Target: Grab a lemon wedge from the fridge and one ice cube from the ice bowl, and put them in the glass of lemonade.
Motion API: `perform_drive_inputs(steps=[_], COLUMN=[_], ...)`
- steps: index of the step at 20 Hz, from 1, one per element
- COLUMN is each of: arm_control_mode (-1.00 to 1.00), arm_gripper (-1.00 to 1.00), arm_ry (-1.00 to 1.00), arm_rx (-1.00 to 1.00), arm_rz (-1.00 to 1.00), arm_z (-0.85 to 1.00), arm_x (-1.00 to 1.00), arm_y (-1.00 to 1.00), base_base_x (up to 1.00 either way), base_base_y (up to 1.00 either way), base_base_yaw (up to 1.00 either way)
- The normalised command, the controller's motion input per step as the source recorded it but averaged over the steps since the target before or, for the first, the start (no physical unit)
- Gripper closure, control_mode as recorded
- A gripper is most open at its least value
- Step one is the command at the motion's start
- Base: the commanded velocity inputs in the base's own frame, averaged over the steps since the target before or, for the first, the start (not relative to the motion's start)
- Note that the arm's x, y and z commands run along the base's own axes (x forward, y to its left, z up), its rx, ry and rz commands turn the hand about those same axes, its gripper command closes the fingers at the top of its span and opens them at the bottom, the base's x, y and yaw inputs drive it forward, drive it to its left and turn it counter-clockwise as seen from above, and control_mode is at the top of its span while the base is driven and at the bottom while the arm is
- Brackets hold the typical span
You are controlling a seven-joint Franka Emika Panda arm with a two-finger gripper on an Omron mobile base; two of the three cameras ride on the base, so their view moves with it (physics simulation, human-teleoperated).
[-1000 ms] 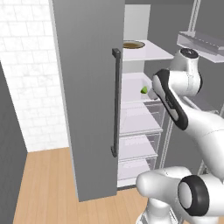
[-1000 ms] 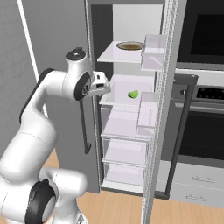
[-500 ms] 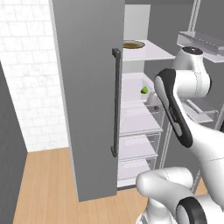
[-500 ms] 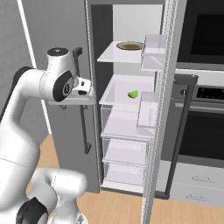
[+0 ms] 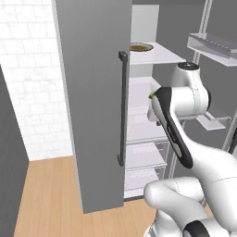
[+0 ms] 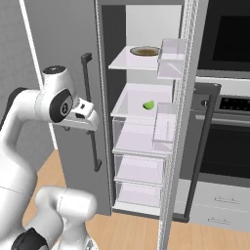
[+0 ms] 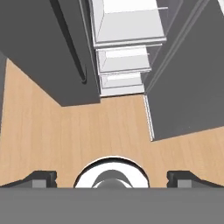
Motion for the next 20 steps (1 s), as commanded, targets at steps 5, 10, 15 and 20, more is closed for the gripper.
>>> perform_drive_inputs(steps=[5, 10, 15, 20], arm_control_mode=[-1.0, -1.0, 1.0, 1.0], arm_gripper=[-1.0, -1.0, -1.0, -1.0], arm_ry=[0.0, 0.0, 0.0, 0.0], arm_rx=[0.0, 0.0, 0.0, 0.0], arm_rz=[-0.14, -0.07, -0.01, 0.0], arm_z=[0.0, 0.0, 0.0, 0.0], arm_x=[0.11, 0.0, 0.02, 0.0], arm_y=[-0.01, -0.05, -0.04, 0.0], base_base_x=[0.0, 0.0, 0.66, 0.78], base_base_y=[0.0, 0.0, -0.61, -0.26], base_base_yaw=[0.0, 0.0, -0.02, -0.01])
